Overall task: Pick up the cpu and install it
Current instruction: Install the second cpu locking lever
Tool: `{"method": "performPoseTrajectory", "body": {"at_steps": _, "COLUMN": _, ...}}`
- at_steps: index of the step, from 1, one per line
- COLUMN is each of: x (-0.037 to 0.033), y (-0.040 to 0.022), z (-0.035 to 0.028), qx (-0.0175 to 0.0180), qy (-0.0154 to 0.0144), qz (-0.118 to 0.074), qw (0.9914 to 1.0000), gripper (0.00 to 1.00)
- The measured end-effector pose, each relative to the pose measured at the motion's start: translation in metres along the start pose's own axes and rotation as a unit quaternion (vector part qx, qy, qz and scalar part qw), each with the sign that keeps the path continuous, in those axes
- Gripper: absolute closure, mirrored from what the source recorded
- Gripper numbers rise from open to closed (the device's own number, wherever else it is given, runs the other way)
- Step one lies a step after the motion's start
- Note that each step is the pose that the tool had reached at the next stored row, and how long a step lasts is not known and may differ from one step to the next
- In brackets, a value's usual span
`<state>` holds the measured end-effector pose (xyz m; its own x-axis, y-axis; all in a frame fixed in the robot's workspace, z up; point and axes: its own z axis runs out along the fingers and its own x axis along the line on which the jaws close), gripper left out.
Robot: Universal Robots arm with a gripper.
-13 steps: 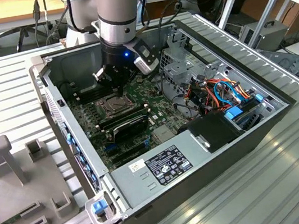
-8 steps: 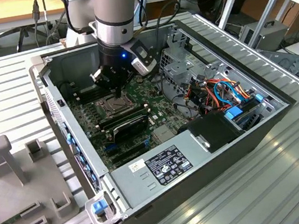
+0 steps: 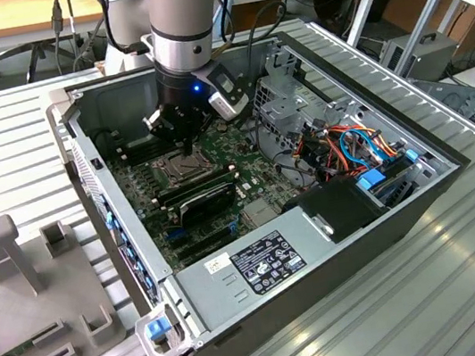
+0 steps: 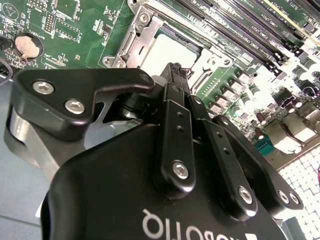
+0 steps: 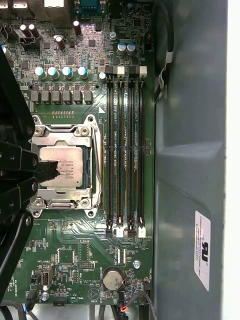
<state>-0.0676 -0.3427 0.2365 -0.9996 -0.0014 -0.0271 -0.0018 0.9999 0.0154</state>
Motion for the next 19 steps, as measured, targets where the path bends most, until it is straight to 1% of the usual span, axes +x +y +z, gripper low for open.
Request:
{"method": "performPoseTrajectory", "body": {"at_steps": 3, "x": -0.0001, "y": 0.0001, "z": -0.0007, "qx": 0.0002, "qy": 0.0001, "qz": 0.0, "qw": 1.0, "gripper": 0.89}}
{"method": "performPoseTrajectory", "body": {"at_steps": 7, "x": -0.0004, "y": 0.0001, "z": -0.0078, "qx": 0.0001, "qy": 0.0, "qz": 0.0, "qw": 1.0, "gripper": 0.89}}
{"method": "performPoseTrajectory", "body": {"at_steps": 12, "x": -0.001, "y": 0.0002, "z": -0.0119, "qx": 0.0001, "qy": 0.0002, "qz": 0.0, "qw": 1.0, "gripper": 0.89}}
{"method": "performPoseTrajectory", "body": {"at_steps": 14, "x": -0.0011, "y": 0.0003, "z": -0.0152, "qx": 0.0001, "qy": 0.0003, "qz": 0.0, "qw": 1.0, "gripper": 0.89}}
{"method": "performPoseTrajectory", "body": {"at_steps": 15, "x": -0.0012, "y": 0.0003, "z": -0.0186, "qx": 0.0001, "qy": 0.0002, "qz": 0.0, "qw": 1.0, "gripper": 0.89}}
{"method": "performPoseTrajectory", "body": {"at_steps": 16, "x": -0.0012, "y": 0.0003, "z": -0.0202, "qx": 0.0001, "qy": 0.0002, "qz": 0.0, "qw": 1.0, "gripper": 0.89}}
{"method": "performPoseTrajectory", "body": {"at_steps": 17, "x": -0.0013, "y": 0.0, "z": -0.021, "qx": 0.0, "qy": 0.0002, "qz": 0.0, "qw": 1.0, "gripper": 0.89}}
{"method": "performPoseTrajectory", "body": {"at_steps": 19, "x": -0.0018, "y": -0.0045, "z": -0.0223, "qx": 0.0001, "qy": 0.0003, "qz": 0.0, "qw": 1.0, "gripper": 0.89}}
